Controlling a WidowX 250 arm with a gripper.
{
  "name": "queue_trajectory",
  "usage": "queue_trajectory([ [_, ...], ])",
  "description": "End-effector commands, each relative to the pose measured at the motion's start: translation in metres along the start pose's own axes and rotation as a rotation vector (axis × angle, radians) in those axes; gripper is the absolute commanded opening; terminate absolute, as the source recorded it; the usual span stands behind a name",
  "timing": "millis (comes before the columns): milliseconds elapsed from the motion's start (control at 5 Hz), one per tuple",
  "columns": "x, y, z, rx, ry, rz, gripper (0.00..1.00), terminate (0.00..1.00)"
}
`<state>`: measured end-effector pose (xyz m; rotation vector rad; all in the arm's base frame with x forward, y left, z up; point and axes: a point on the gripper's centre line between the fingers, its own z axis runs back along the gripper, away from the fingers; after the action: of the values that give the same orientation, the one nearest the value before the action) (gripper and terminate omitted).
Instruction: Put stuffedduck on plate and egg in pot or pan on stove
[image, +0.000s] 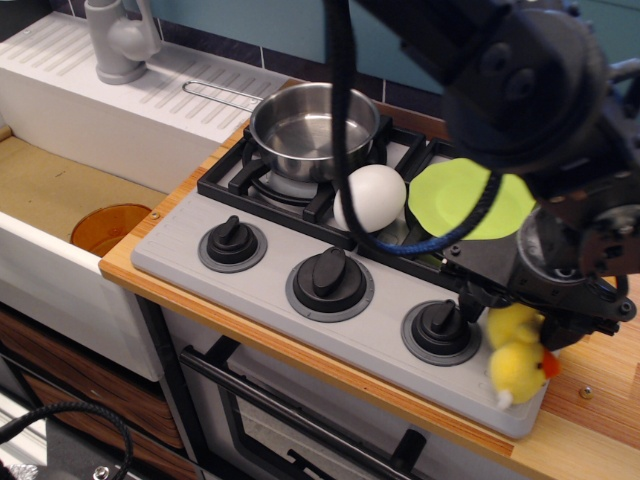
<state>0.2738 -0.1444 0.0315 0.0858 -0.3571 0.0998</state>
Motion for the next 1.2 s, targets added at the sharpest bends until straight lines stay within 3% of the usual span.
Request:
queue_trajectory([
  [0, 0.018, -0.012, 0.021, -0.006, -0.016, 0.022, 0.00, 0.00],
  [200, 0.022, -0.011, 0.036, 0.000, 0.027, 0.013, 0.00, 0.00],
  [600, 0.052, 0.007, 0.083, -0.003, 0.146, -0.021, 0.00, 0.00],
  [800, 0.075, 0.023, 0.090, -0.002, 0.161, -0.055, 0.00, 0.00],
  [1000, 0.101, 0.038, 0.078, -0.017, 0.151, -0.086, 0.00, 0.00],
])
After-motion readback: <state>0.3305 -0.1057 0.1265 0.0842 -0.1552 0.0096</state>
